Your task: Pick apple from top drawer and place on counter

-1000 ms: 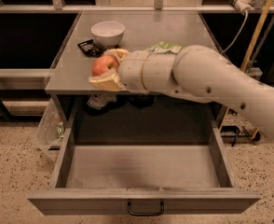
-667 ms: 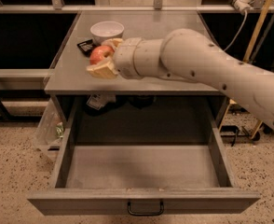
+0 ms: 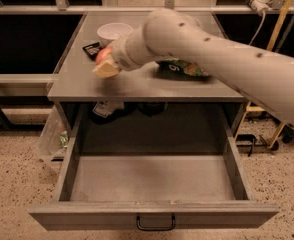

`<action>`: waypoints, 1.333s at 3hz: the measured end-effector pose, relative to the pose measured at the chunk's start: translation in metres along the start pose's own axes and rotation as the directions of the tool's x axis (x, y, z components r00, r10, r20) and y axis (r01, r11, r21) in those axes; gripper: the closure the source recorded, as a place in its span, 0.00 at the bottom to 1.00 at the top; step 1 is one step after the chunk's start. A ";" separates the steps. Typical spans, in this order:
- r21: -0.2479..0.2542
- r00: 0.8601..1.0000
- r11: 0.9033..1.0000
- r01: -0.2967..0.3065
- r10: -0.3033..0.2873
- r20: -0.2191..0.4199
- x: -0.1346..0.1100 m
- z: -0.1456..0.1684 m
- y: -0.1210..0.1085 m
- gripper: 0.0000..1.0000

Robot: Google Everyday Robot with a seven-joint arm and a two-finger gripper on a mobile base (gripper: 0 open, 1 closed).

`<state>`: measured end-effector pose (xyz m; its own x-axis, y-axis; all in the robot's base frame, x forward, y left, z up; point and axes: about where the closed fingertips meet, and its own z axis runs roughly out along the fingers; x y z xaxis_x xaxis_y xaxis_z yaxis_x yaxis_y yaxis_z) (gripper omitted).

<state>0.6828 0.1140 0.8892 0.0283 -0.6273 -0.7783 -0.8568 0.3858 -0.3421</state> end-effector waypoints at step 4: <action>-0.177 0.994 0.984 0.003 -0.022 -0.107 -0.019 0.074 0.016 0.11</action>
Offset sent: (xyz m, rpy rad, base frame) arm 0.0358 0.1132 -0.0546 -0.1784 0.2259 0.1804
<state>0.7064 0.1822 0.8597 -0.0082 -0.7043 -0.7098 -0.9344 0.2582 -0.2454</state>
